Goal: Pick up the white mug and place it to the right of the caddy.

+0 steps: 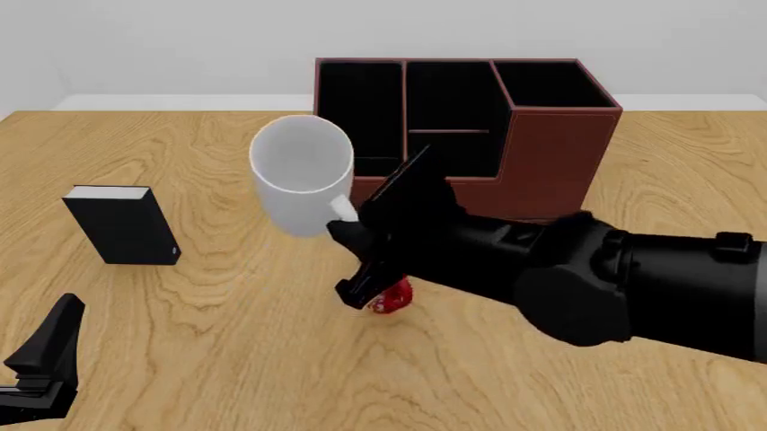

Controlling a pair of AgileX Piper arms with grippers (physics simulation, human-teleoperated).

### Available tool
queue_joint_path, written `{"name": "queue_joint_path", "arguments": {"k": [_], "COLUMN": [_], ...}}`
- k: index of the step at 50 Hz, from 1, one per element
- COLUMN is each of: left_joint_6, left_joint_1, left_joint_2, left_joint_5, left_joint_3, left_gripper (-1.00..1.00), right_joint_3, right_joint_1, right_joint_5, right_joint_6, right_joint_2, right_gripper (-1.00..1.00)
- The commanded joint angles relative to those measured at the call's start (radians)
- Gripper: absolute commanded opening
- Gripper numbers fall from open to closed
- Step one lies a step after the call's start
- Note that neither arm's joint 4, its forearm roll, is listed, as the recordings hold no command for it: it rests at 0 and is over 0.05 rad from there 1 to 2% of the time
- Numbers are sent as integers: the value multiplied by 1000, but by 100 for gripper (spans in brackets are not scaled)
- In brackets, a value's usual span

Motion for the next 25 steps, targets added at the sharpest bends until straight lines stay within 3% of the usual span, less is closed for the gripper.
{"name": "queue_joint_path", "arguments": {"k": [1,25], "left_joint_6": [0,0], "left_joint_1": [0,0], "left_joint_2": [0,0], "left_joint_5": [0,0], "left_joint_3": [0,0], "left_gripper": [100,100], "right_joint_3": [-7,0], "right_joint_1": [-13,-76], "right_joint_5": [39,117], "right_joint_6": [-1,-18], "right_joint_2": [-82,-227], "right_gripper": [-100,-100]}}
